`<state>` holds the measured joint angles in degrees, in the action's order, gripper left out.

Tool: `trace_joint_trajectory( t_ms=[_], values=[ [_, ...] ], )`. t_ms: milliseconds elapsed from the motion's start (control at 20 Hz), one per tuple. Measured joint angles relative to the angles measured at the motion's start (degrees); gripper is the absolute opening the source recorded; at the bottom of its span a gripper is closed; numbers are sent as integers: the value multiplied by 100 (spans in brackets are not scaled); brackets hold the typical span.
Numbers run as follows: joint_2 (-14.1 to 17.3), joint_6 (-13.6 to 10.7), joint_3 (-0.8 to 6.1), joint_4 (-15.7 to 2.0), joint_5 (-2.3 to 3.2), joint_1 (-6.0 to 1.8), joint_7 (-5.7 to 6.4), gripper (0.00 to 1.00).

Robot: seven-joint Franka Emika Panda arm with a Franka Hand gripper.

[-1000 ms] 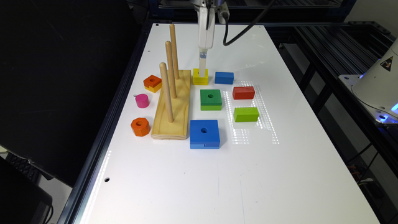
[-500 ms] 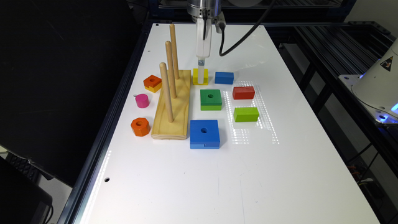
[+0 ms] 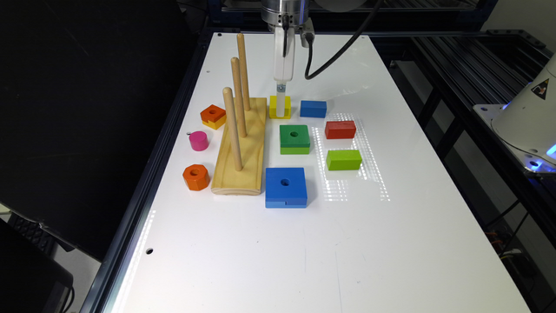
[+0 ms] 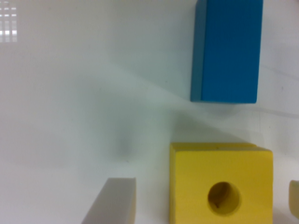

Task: Pick up yellow block.

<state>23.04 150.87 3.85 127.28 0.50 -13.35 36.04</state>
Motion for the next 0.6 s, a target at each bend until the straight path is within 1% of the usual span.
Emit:
trace_joint_trajectory(
  t_ms=[450, 600],
  values=[
    [55, 13, 0, -3, 0, 2, 0, 100],
    [58, 15, 14, -26, 0, 5, 0, 100]
  ],
)
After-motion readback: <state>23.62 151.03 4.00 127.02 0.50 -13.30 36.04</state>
